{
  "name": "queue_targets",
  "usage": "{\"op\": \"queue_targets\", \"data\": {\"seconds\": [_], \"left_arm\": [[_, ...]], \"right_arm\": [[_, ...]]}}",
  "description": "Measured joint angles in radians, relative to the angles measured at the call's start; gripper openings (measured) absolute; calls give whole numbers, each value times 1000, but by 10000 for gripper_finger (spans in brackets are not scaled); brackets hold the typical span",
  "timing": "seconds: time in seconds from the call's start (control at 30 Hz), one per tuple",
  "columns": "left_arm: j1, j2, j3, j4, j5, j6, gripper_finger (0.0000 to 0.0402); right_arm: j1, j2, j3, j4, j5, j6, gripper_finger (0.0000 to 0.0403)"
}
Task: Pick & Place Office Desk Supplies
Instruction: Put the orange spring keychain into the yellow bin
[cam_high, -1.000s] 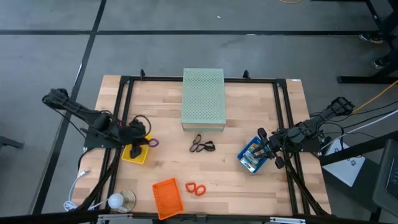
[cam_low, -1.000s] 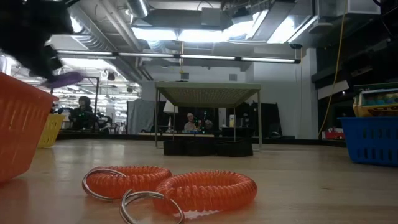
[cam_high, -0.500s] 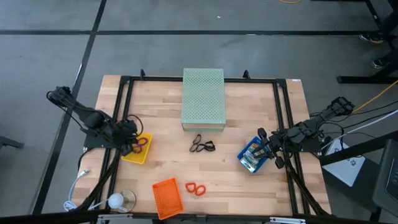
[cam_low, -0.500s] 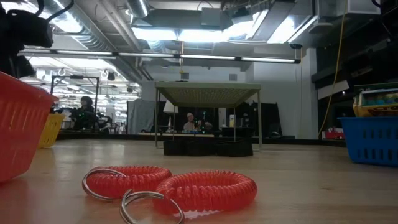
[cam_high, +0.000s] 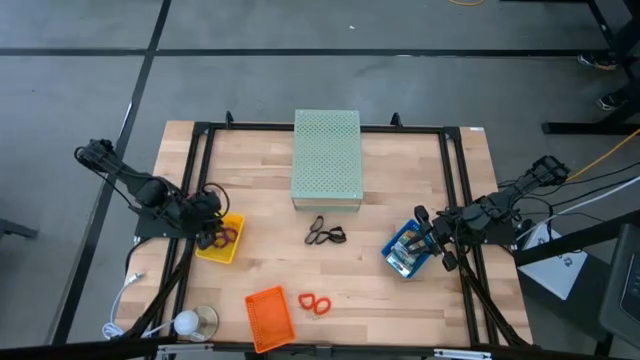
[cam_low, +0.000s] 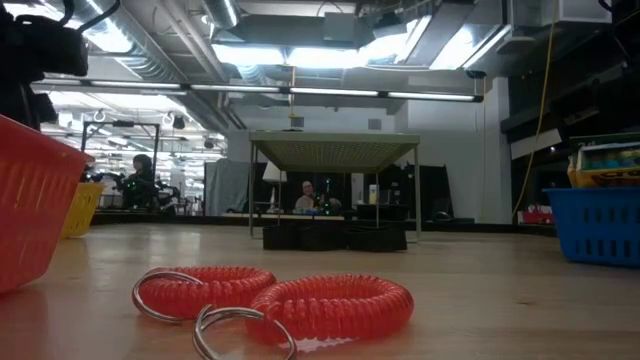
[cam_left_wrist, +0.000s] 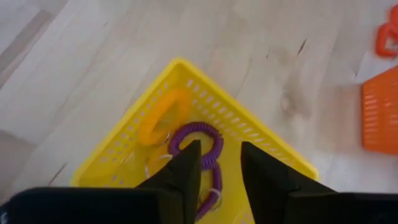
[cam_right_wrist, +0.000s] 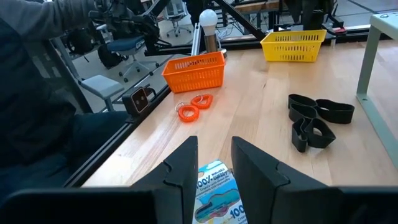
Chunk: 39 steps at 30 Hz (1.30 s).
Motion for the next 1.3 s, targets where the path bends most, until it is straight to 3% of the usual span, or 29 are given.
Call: {"op": "queue_targets", "data": {"seconds": [0.23,0.33,0.47,0.67,0.8,1.1,1.3], "left_arm": [[0,3,0,141,-112,131,143],[2,16,0,298,-175,202,138],[2,59,0,582,-173,342,125],[3,268,0,886,-174,518,112],[34,460,0,1050,-107,608,113],[94,863,212,1061,-28,830,117],[120,1082,448,947,168,849,111]], "right_arm": [[0,0,0,30,2,121,98],[0,0,0,83,3,258,98],[0,0,0,162,15,251,98],[0,0,0,257,154,190,98],[0,0,0,257,281,139,98],[0,0,0,260,583,53,98],[0,0,0,260,597,35,98]]}}
